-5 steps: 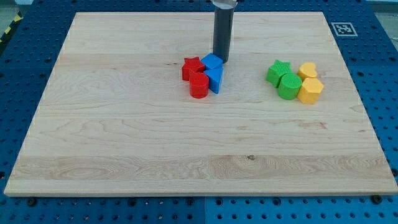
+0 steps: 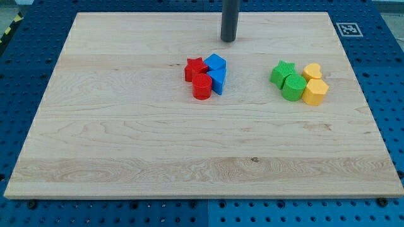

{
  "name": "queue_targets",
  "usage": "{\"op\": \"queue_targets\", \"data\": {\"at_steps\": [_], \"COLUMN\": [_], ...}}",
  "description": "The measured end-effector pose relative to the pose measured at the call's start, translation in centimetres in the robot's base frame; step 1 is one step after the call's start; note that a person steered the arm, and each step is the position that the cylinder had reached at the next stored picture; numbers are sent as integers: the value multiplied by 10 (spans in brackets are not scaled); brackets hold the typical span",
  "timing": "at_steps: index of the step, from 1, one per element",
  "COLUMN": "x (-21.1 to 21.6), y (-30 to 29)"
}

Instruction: Push the green star along with the yellow heart right a bit

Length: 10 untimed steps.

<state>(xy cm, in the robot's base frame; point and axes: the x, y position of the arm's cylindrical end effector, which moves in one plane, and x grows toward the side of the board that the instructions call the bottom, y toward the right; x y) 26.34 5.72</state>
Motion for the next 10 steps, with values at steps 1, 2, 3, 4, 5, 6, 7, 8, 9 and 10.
{"op": "queue_targets", "data": {"at_steps": [1, 2, 3, 4, 5, 6, 7, 8, 9, 10], "x": [-15, -15, -3, 47, 106, 133, 133, 133, 133, 133], "y": [4, 4, 4, 4, 4, 4, 5, 27, 59, 88]}}
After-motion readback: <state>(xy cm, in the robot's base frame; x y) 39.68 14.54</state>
